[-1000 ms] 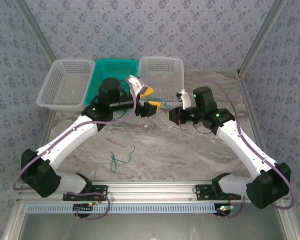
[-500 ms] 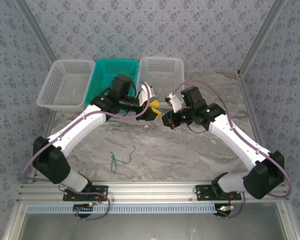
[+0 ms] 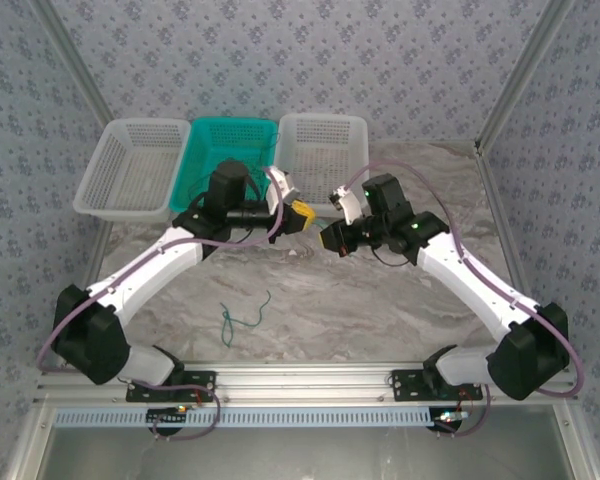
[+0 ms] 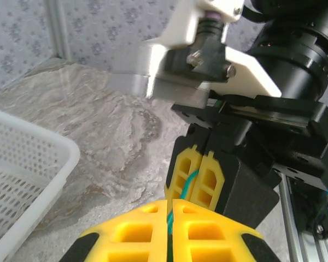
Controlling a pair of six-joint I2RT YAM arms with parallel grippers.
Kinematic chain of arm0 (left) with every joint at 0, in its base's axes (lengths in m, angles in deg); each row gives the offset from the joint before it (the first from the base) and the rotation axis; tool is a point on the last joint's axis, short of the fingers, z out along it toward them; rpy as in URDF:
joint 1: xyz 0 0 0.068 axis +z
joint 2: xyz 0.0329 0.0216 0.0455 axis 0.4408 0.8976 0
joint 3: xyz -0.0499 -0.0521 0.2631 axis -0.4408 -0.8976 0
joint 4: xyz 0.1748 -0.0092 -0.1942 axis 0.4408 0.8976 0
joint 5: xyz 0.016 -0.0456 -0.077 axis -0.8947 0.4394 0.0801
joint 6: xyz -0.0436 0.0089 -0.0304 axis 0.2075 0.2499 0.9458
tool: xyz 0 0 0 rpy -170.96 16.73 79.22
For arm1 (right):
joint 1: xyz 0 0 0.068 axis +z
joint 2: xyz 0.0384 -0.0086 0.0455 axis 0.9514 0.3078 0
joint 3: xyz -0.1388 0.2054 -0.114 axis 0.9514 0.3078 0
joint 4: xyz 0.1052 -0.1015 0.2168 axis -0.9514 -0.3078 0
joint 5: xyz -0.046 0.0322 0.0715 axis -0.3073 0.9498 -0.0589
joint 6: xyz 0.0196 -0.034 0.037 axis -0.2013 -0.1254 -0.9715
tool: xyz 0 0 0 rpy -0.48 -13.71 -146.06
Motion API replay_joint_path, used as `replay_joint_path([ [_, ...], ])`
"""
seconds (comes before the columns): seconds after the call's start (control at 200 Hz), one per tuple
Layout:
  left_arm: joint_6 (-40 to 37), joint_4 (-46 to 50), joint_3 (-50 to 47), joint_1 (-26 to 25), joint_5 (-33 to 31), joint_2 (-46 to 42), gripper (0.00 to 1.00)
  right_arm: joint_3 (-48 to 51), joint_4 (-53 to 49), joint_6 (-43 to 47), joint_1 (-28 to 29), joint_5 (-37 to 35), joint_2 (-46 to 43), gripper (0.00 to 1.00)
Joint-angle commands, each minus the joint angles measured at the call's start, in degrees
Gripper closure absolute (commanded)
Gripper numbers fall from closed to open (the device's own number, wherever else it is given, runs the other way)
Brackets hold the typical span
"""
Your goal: Untangle the cables
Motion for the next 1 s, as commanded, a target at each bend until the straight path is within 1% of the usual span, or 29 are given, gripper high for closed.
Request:
replay_joint_path([
  [0.0, 12.35, -19.31, -1.99, 4.65, -2.17, -6.15, 1.0, 8.02, -2.24, -4.94, -6.94, -3.24, 1.98, 0.88],
  [0.095, 15.79, -21.61, -3.18, 6.06, -4.53, -7.67, 1.0, 12.86, 1.59, -7.75, -10.21, -1.7, 3.25, 0.87],
  [0.235, 18.28, -22.89, -4.13, 7.18, -7.66, -8.34, 1.0, 16.18, 4.34, -9.11, -10.71, -2.05, 2.59, 0.89],
  [0.34, 20.23, -23.58, -4.27, 7.93, -7.95, -7.6, 1.0, 16.96, 4.9, -9.32, -10.78, -2.5, 1.35, 1.0],
  [0.44, 20.39, -23.03, -3.93, 7.88, -7.32, -6.32, 1.0, 17.16, 5.92, -9.3, -10.51, -2.85, -2.3, 1.0],
  [0.465, 20.43, -22.85, -3.94, 7.92, -7.51, -6.11, 1.0, 17.4, 6.56, -9.45, -10.36, -3.44, -3.92, 0.97],
  [0.51, 19.85, -21.89, -3.88, 7.87, -8.33, -5.78, 1.0, 17.37, 7.04, -10.01, -10.16, -5.29, -7.47, 0.9],
  [0.59, 18.52, -19.3, -3.43, 7.94, -9.72, -5.26, 1.0, 17.4, 9.33, -10.43, -9.25, -8.56, -15.6, 0.85],
  [0.63, 17.94, -18.42, -3.19, 7.86, -10.06, -4.95, 1.0, 17.4, 11.0, -9.84, -7.85, -11.0, -19.83, 0.8],
  [0.7, 17.47, -18.09, -3.21, 7.69, -10.15, -4.42, 1.0, 17.35, 14.69, -7.69, -4.32, -15.0, -25.58, 0.66],
  [0.735, 17.06, -18.03, -3.22, 7.46, -9.94, -4.15, 1.0, 17.08, 16.89, -7.03, -2.8, -16.57, -27.38, 0.52],
  [0.76, 16.62, -18.01, -3.22, 7.27, -9.91, -3.99, 1.0, 16.91, 18.25, -6.48, -1.88, -17.13, -28.24, 0.46],
  [0.844, 15.38, -17.27, -3.07, 6.16, -9.89, -3.53, 1.0, 14.22, 21.55, -4.4, 0.57, -15.33, -27.42, 0.34],
  [0.899, 15.06, -17.28, -3.21, 5.6, -9.93, -3.43, 1.0, 11.26, 20.95, -1.88, 2.21, -14.34, -24.33, 0.3],
  [0.994, 14.46, -16.79, -2.79, 4.72, -9.58, -3.78, 1.0, 4.37, 15.44, 4.73, 5.16, -14.78, -16.37, 0.26],
])
